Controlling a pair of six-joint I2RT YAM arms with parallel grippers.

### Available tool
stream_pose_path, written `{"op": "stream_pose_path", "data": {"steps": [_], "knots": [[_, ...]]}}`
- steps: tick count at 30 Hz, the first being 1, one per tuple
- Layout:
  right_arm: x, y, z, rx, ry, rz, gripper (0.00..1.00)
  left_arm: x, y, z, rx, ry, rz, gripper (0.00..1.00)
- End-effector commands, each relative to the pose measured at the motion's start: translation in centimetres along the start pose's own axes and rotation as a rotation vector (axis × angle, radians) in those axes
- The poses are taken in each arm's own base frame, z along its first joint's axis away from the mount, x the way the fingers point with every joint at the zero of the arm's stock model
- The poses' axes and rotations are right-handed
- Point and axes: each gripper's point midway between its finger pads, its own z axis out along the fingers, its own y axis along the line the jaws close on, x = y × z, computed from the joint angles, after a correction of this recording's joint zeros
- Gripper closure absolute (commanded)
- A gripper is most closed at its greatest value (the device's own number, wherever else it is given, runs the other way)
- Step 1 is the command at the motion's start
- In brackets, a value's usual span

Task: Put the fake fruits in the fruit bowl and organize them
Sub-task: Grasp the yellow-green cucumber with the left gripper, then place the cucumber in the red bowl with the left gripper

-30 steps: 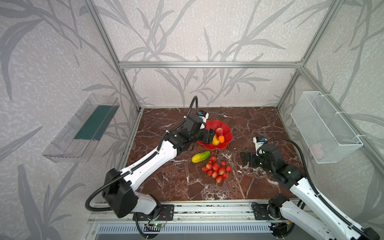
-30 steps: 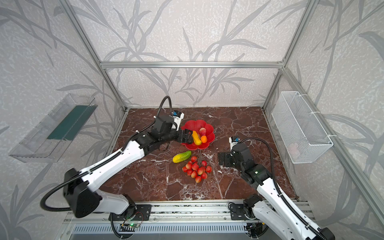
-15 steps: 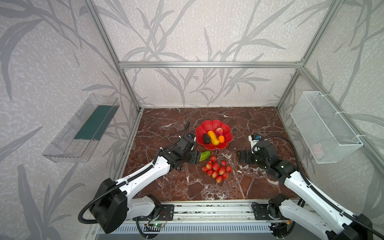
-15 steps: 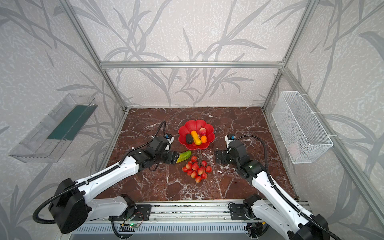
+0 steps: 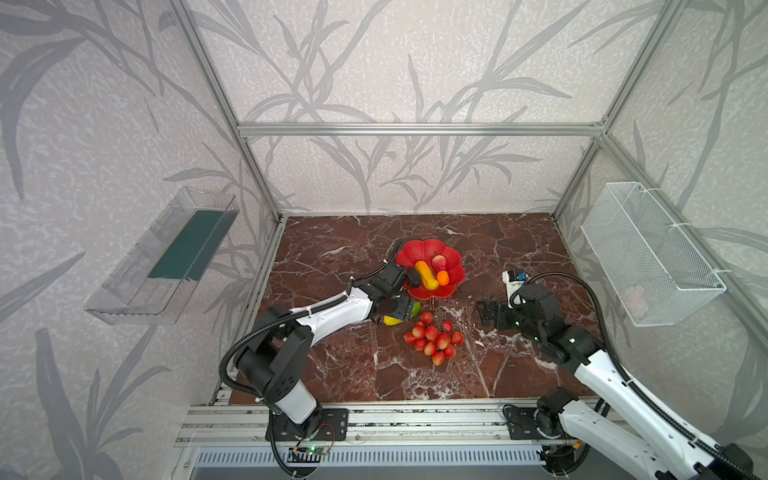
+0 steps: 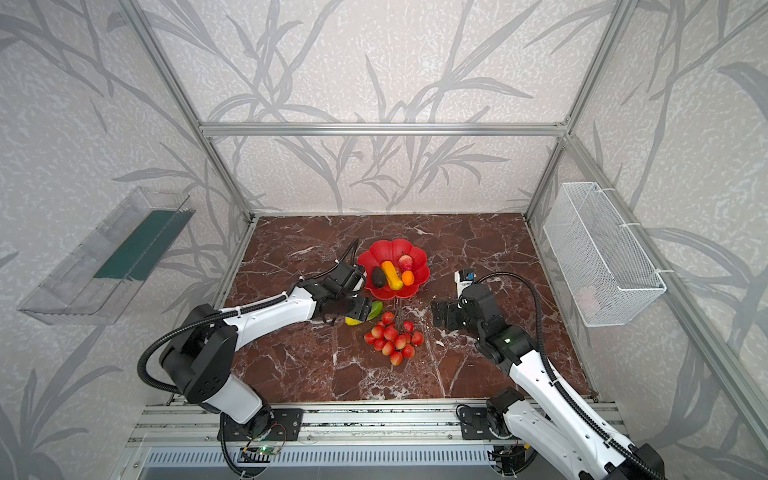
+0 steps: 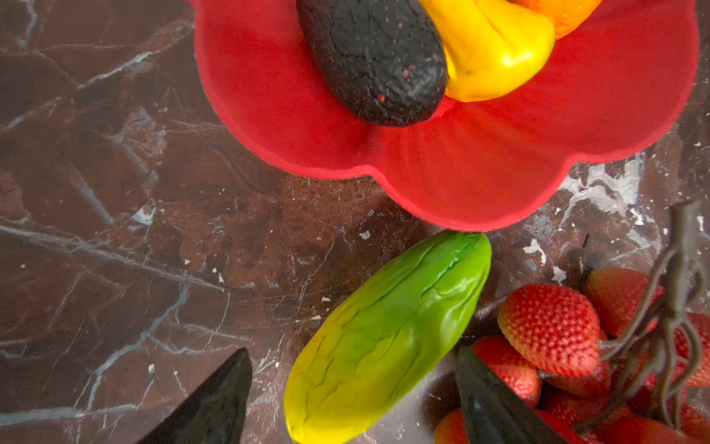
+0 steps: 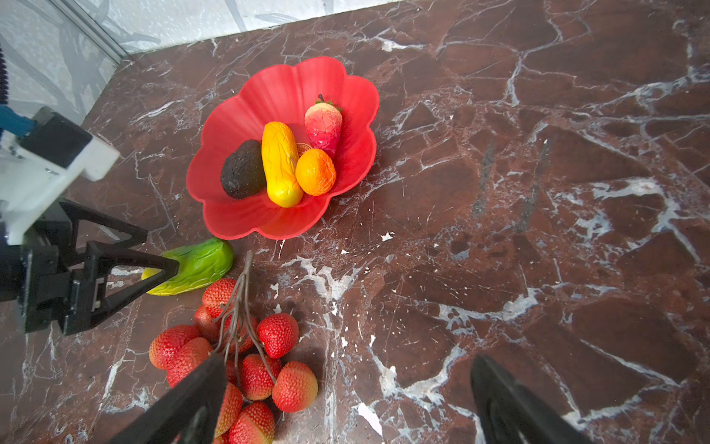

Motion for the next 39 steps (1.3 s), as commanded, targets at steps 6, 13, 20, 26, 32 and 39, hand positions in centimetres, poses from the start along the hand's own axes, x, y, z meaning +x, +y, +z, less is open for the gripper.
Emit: {"op": "stream_pose_path", "data": {"steps": [6, 13, 20, 26, 32, 39], "knots": [[0.6, -0.7, -0.2, 0.026, 0.002, -0.012, 0.01, 1.2, -0.5, 1.6, 0.025, 0.075, 0.030, 0.19], [0.4, -0.6, -0.1, 0.020, -0.009, -0.010, 0.01, 2.5, -0.5, 1.4, 0.039, 0.098, 0.015, 0.47], [0.6, -0.7, -0.1, 0.022, -0.009, -0.003, 0.01, 4.4, -1.1, -0.4, 0.096, 0.099, -0.037, 0.66], [0.8, -0.5, 0.2, 0.008, -0.009, 0.014, 0.01, 5.1, -0.9, -4.7, 0.133, 0.018, -0.100, 0.69], [0.7, 0.0, 1.0, -0.015, 0.002, 0.029, 0.01, -0.6, -1.4, -11.2, 0.191, -0.258, -0.079, 0.69], [0.6, 0.1, 0.7, -0.020, 0.006, 0.030, 0.01, -7.1, -2.2, -11.8, 0.183, -0.292, 0.023, 0.69]]}}
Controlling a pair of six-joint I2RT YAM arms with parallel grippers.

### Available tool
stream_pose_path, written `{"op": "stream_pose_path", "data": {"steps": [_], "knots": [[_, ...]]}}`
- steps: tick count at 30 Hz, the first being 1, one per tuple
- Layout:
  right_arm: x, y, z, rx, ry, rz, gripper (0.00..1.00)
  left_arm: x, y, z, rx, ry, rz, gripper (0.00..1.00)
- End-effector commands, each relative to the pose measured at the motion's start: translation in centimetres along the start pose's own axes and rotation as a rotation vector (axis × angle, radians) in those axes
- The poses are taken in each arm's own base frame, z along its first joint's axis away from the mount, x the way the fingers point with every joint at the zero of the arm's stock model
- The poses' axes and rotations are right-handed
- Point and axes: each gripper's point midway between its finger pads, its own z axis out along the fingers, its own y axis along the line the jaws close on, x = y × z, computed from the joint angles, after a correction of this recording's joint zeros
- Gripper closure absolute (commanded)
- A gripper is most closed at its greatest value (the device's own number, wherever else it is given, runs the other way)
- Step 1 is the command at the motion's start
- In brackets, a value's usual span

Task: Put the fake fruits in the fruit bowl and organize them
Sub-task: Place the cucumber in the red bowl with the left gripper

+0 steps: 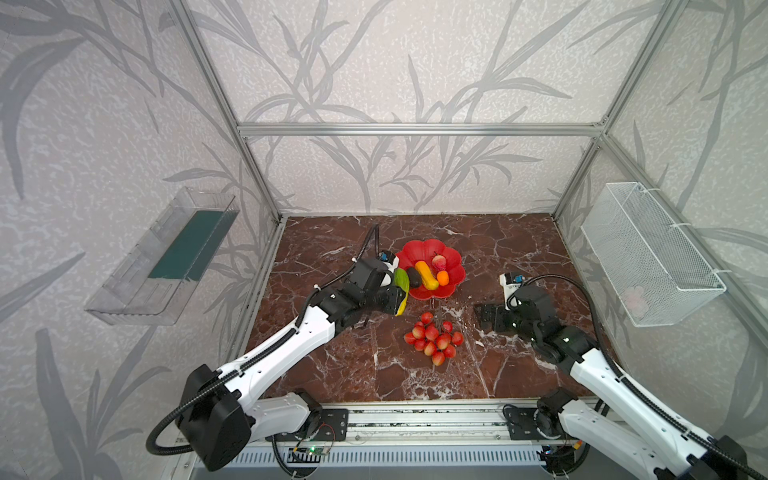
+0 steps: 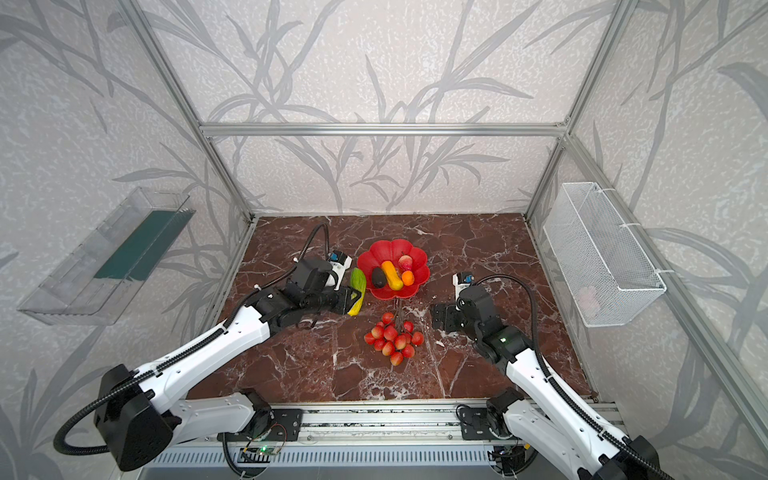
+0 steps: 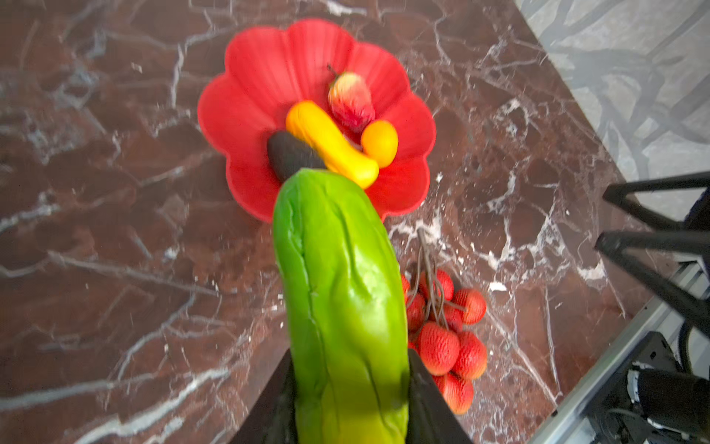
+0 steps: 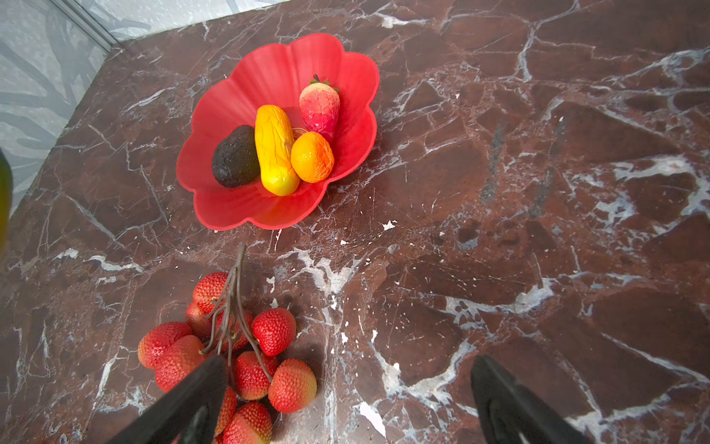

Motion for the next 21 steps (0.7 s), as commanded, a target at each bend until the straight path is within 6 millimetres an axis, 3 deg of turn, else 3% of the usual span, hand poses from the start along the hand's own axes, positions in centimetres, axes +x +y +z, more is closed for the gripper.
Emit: {"op": "stream_pose_path", "data": {"steps": [1, 9, 14, 21], "knots": [[-0.5, 0.1, -0.6, -0.008, -0.022, 0.008, 0.01, -2.0, 0.2, 2.0, -0.024, 0.038, 0.095, 0.70], [0.4, -0.7, -1.9, 0.011, -0.029, 0.001, 0.01, -6.4, 4.5, 8.5, -0.197, 0.184, 0.195, 0.72], [0.4, 0.0, -2.2, -0.029, -0.023, 0.027, 0.01, -6.1, 6.2, 13.3, -0.197, 0.285, 0.210, 0.77], [0.0, 0.2, -2.2, -0.028, -0.023, 0.015, 0.01, -5.1, 8.6, 17.4, -0.279, 0.369, 0.246, 0.77]]}}
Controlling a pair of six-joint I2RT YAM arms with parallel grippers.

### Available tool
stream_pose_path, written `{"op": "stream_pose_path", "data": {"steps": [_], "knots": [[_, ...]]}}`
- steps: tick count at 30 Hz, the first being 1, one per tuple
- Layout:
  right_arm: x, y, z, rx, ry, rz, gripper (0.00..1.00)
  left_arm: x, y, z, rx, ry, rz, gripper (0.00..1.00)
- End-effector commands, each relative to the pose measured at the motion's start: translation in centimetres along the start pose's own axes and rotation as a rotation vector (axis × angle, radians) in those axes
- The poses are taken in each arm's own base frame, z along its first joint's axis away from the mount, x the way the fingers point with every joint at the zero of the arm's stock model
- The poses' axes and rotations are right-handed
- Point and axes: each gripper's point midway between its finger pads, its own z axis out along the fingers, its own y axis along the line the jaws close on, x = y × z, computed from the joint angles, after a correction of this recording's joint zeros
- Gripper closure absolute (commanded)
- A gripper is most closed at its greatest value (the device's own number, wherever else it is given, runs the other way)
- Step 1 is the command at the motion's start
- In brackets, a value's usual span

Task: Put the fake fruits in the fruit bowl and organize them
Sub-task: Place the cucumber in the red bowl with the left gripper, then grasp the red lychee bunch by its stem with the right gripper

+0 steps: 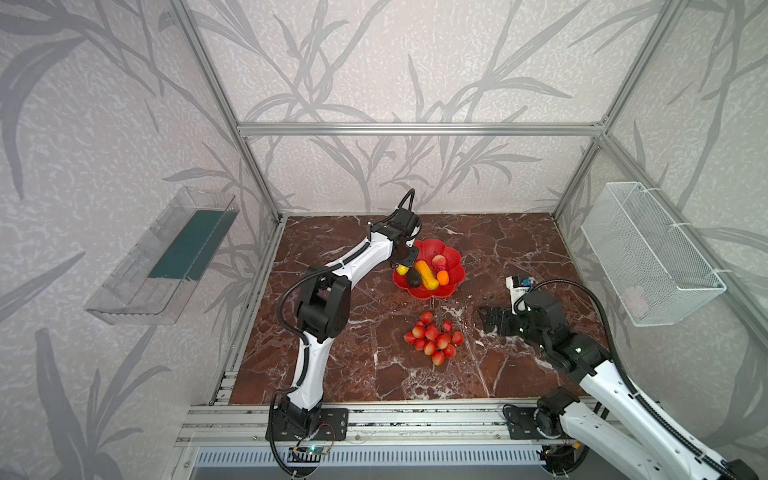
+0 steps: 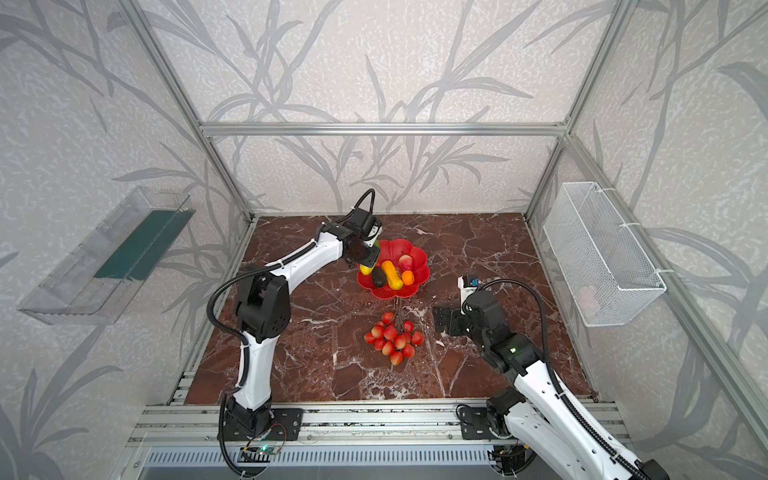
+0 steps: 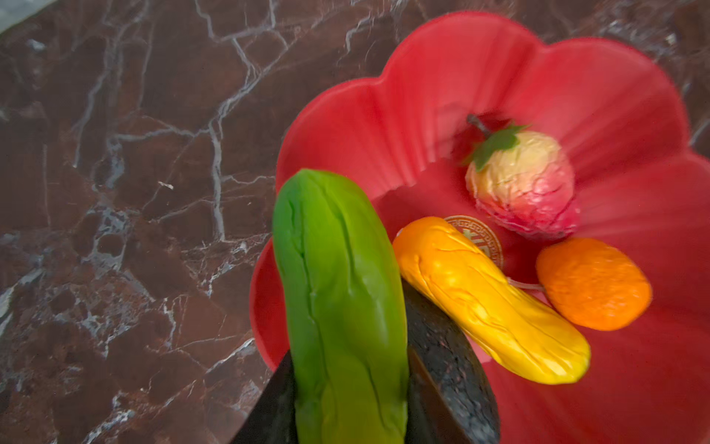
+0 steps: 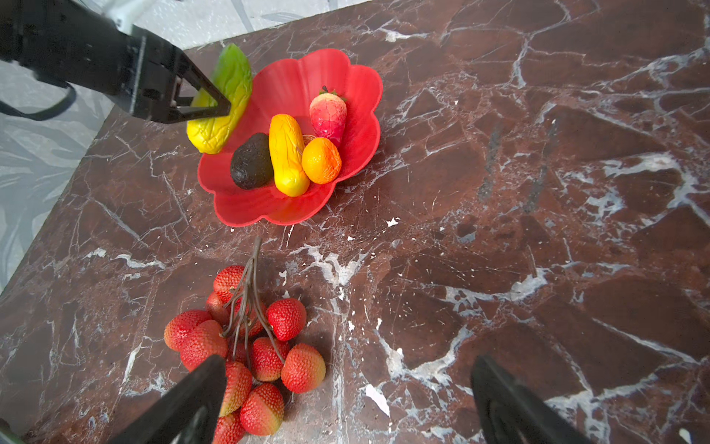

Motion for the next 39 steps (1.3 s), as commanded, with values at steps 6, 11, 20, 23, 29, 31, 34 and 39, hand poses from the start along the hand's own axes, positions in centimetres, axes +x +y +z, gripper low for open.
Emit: {"op": "stream_pose_path", "data": {"steps": [6, 11, 20, 23, 29, 31, 34, 39], "knots": [[0.0, 0.1, 0.5, -0.002, 0.019, 0.002, 0.01, 0.1, -0.1, 0.5, -0.014, 0.047, 0.030, 0.73], [-0.4, 0.4, 0.8, -0.008, 0.018, 0.001, 0.01, -1.6, -0.7, -1.8, 0.030, -0.038, 0.005, 0.53], [0.2, 0.9, 1.6, -0.031, 0.059, 0.023, 0.00, -6.5, 0.1, -12.9, 0.037, -0.410, -0.077, 0.27], [0.4, 1.2, 1.9, -0.053, 0.064, 0.047, 0.01, -6.5, 0.6, -17.7, 0.046, -0.559, -0.123, 0.18], [1.2, 3.0, 3.3, -0.111, 0.083, 0.090, 0.04, 1.2, 3.2, -21.6, -0.005, -0.681, -0.331, 0.11], [1.5, 3.7, 4.0, -0.118, 0.097, 0.084, 0.04, 5.6, 3.5, -20.8, 0.004, -0.678, -0.397, 0.10], [1.9, 5.3, 5.1, -0.143, 0.120, 0.068, 0.05, 11.7, 4.5, -20.0, -0.003, -0.675, -0.532, 0.08], [2.7, 7.9, 7.3, -0.182, 0.168, 0.054, 0.11, 17.2, 5.0, -20.7, 0.018, -0.710, -0.612, 0.07]]}}
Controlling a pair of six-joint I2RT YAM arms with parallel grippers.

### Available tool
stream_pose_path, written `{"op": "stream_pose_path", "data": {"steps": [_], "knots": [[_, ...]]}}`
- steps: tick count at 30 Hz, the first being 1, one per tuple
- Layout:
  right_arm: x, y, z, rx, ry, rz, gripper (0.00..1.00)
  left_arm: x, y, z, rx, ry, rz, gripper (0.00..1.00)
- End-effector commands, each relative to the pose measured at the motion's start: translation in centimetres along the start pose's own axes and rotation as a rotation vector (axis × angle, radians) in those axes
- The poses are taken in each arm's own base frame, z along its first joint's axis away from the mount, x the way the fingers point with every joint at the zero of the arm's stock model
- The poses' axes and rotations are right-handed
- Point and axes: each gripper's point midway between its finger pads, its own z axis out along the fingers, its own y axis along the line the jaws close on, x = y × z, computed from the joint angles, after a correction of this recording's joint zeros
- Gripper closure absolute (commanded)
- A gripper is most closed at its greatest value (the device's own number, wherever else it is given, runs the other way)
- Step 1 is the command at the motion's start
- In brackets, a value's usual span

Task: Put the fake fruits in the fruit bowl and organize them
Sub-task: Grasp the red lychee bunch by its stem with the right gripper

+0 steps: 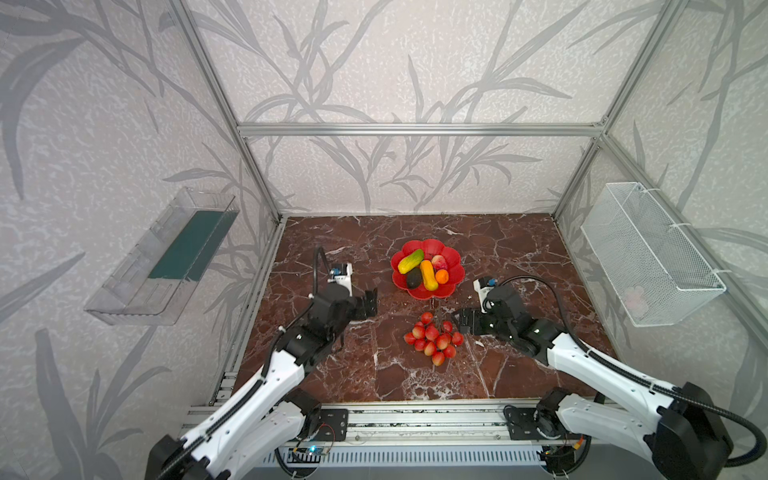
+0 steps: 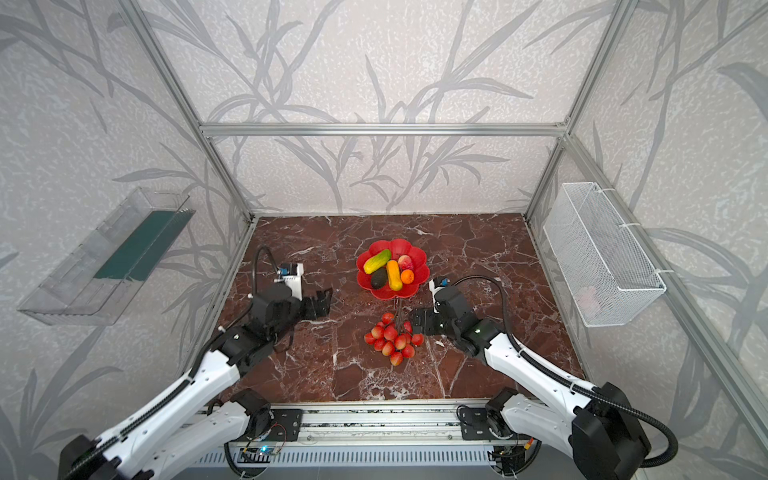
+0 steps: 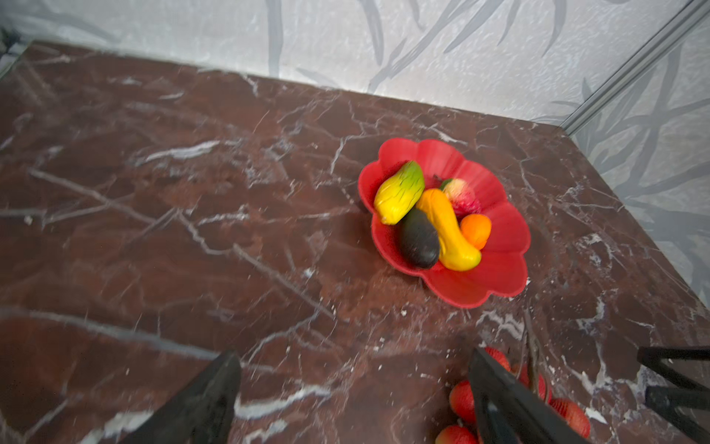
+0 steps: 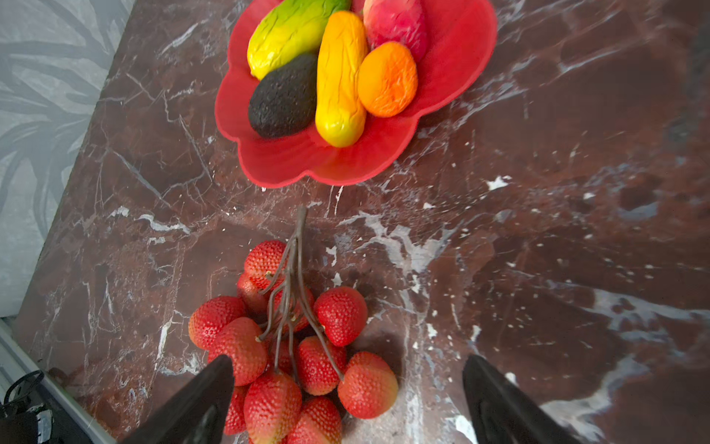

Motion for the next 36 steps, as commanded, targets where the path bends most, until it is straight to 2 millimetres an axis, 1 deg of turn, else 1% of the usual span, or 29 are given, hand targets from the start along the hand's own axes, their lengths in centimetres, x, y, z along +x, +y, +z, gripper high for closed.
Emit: {"op": "stream_pose_path", "data": {"steps": [1, 3, 5, 6, 9, 11, 14, 18, 22, 26, 28, 31, 33, 36], "knots": [[-2.0, 2.6, 0.9, -0.067, -0.041, 0.020, 0.13, -1.5, 1.1, -2.2, -0.019, -0.101, -0.118, 0.07], [-1.8, 3.0, 1.9, -0.077, -0.036, 0.034, 0.17, -1.5, 1.7, -3.1, -0.035, -0.118, -0.118, 0.06], [-1.7, 3.4, 2.6, -0.090, -0.030, 0.037, 0.20, -1.4, 1.8, -3.5, -0.036, -0.118, -0.111, 0.06], [-1.6, 3.6, 3.0, -0.092, -0.021, 0.065, 0.22, -1.2, 2.0, -3.5, -0.040, -0.116, -0.111, 0.06], [-1.6, 3.7, 3.9, -0.075, -0.017, 0.063, 0.25, -0.5, 2.1, -3.2, -0.043, -0.092, -0.119, 0.06], [-1.7, 3.4, 4.4, -0.056, -0.024, 0.069, 0.27, -0.3, 1.9, -2.9, -0.038, -0.081, -0.121, 0.06], [-1.8, 2.9, 5.2, -0.029, -0.034, 0.072, 0.31, -0.5, 1.9, -2.8, -0.040, -0.080, -0.118, 0.06], [-2.0, 3.1, 6.5, -0.025, -0.033, 0.070, 0.42, -0.6, 2.2, -3.1, -0.060, -0.086, -0.105, 0.06], [-2.1, 3.1, 7.9, -0.021, -0.027, 0.072, 0.51, -0.8, 2.5, -3.4, -0.072, -0.098, -0.104, 0.06], [-2.0, 3.7, 8.9, -0.050, -0.008, 0.076, 0.64, -0.9, 2.7, -3.7, -0.076, -0.113, -0.110, 0.05], [-1.8, 4.0, 8.9, -0.061, -0.006, 0.073, 0.71, -1.0, 2.7, -3.8, -0.074, -0.120, -0.111, 0.05], [-1.9, 4.0, 8.2, -0.068, -0.021, 0.067, 0.83, -1.2, 2.7, -3.9, -0.073, -0.124, -0.108, 0.05], [-2.1, 3.8, 7.3, -0.062, -0.038, 0.062, 0.93, -1.2, 2.7, -3.9, -0.074, -0.124, -0.105, 0.05], [-2.3, 3.3, 5.5, -0.044, -0.069, 0.046, 0.99, -1.2, 2.6, -3.7, -0.070, -0.128, -0.108, 0.05]]}}
